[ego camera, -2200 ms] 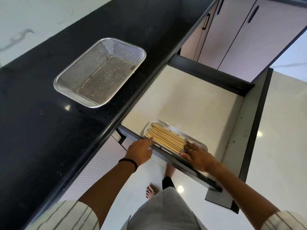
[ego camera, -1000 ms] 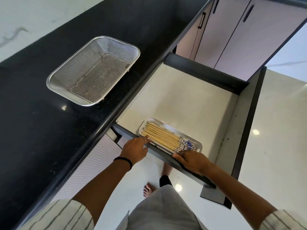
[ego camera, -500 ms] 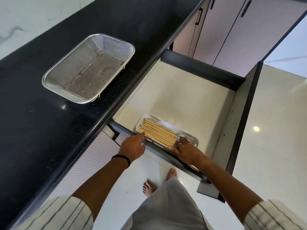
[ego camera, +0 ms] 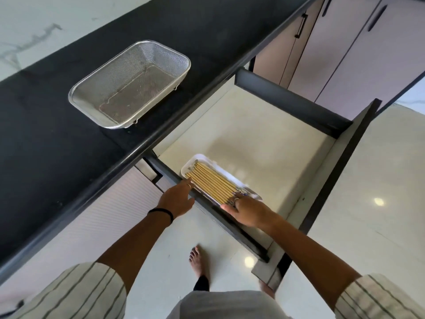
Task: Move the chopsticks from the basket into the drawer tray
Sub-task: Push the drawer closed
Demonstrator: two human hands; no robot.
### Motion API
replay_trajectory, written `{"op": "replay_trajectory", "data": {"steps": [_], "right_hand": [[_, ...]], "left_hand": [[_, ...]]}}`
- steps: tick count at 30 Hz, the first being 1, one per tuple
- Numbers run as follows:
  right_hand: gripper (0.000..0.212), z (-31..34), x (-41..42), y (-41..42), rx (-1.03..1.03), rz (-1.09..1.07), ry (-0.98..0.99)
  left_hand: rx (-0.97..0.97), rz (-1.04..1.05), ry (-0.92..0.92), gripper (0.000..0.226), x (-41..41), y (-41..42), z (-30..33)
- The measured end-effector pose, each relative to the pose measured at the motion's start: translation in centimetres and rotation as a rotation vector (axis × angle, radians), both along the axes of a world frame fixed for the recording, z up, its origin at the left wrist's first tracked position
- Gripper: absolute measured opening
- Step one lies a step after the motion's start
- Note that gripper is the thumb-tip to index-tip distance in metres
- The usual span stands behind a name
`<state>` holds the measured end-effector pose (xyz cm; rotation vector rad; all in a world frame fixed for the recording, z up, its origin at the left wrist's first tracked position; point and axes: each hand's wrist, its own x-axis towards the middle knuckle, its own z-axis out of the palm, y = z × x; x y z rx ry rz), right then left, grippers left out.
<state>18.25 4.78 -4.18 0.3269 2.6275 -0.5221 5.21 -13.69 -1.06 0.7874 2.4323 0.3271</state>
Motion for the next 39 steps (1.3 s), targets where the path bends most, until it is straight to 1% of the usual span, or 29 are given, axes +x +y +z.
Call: {"op": "replay_trajectory", "data": {"steps": [2, 6, 9, 11, 13, 15, 16, 21, 25, 28, 31, 34, 39], "right_hand": [[0.059, 1.0, 0.3, 0.8, -0.026, 0.078, 0.067], [0.043, 3.5, 1.5, 3.0, -0.18, 0.157, 0.121], [0.04, 4.6, 2.2, 3.8, -0.228, 0.174, 0.181], [0.039, 5.3, 2.5, 4.2, -0.22, 0.195, 0.19], [0.04, 5.6, 2.6, 5.2, -0.212, 0.181, 0.173], [0.04, 8.4, 8.0, 12.4, -0.129, 0.322, 0.227], [0.041, 8.1, 8.1, 13.1, -0.135, 0.301, 0.223], [0.041, 7.2, 10.1, 15.3, -0.102, 0.273, 0.212], [0.04, 6.6, 11.6, 17.0, -0.044, 0.331, 0.223], [0.041, 6.4, 12.4, 17.3, -0.032, 0.365, 0.278], [0.037, 6.2, 12.7, 17.7, -0.038, 0.378, 0.331], [0.036, 5.8, 12.9, 17.7, -0.04, 0.385, 0.362], [0.037, 5.1, 13.1, 18.3, -0.054, 0.426, 0.392]], "left_hand": [[-0.028, 0.042, -0.001, 0.054, 1.1, 0.8, 0.3], [-0.042, 0.114, 0.036, 0.057, 4.5, 3.3, 0.7], [-0.024, 0.099, 0.091, 0.061, 6.1, 4.6, 1.2], [-0.047, 0.066, 0.083, 0.062, 6.8, 5.1, 1.4], [-0.047, 0.06, 0.033, 0.062, 7.2, 6.0, 1.2], [0.048, 0.148, 0.133, 0.063, 15.2, 11.8, 3.8], [0.089, 0.144, 0.122, 0.065, 15.4, 12.5, 3.9], [0.056, 0.049, -0.057, 0.075, 18.3, 14.3, 2.8], [0.02, 0.014, -0.121, 0.083, 20.7, 15.7, 2.7], [-0.031, 0.0, -0.079, 0.078, 21.9, 16.2, 2.6], [-0.003, 0.056, -0.063, 0.066, 22.5, 16.3, 2.5], [0.007, 0.055, -0.063, 0.067, 22.6, 16.3, 2.1], [0.074, 0.031, 0.031, 0.067, 22.8, 16.0, 1.5]]}}
